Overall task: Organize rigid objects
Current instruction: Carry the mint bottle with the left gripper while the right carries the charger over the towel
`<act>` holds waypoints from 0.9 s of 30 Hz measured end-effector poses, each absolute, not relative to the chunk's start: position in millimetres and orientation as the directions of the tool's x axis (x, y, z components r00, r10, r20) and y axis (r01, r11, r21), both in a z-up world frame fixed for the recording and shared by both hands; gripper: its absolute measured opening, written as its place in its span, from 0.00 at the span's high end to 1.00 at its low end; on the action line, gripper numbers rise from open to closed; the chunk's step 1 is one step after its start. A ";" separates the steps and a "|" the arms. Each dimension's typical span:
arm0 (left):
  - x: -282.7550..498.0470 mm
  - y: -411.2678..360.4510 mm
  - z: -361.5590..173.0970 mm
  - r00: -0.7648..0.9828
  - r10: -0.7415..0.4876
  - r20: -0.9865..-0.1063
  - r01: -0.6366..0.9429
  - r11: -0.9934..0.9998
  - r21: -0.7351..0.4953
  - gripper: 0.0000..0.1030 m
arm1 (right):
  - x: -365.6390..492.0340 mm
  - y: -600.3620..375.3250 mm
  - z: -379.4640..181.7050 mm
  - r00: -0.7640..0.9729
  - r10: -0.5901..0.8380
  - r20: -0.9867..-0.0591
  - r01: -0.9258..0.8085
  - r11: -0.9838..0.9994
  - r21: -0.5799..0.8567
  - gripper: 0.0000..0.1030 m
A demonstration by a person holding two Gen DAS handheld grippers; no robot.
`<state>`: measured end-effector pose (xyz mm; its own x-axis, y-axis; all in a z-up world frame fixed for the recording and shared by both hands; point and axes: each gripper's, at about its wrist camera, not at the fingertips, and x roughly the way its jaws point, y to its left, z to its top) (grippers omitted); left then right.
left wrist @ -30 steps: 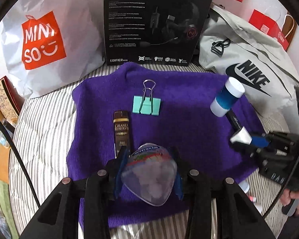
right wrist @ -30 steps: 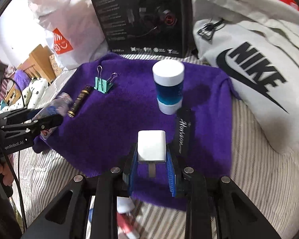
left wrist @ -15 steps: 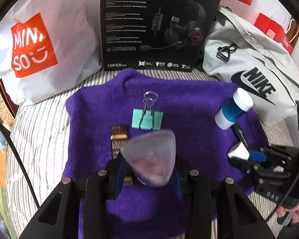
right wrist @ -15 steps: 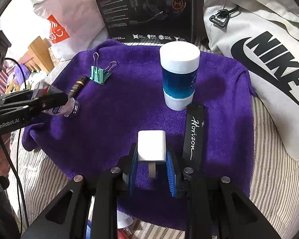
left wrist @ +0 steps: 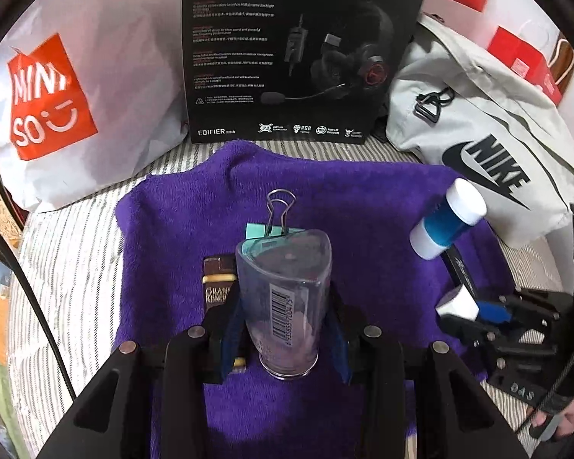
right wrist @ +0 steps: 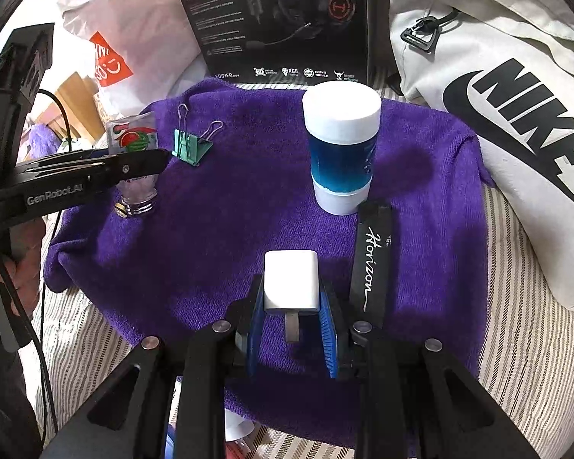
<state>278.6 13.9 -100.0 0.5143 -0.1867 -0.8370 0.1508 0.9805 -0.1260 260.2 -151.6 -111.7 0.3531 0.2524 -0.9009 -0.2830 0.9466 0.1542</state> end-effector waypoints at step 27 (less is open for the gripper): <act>277.1 -6.4 -130.9 0.474 -0.157 -0.866 0.186 0.980 -0.076 0.64 | 254.8 -157.2 -112.7 0.356 0.255 -0.899 -0.269 0.949 0.163 0.74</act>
<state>277.1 -6.4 -130.9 0.4741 -0.1571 -0.8663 0.1865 0.9795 -0.0756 254.8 -157.2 -112.7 0.3561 0.2555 -0.8988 -0.2690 0.9492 0.1632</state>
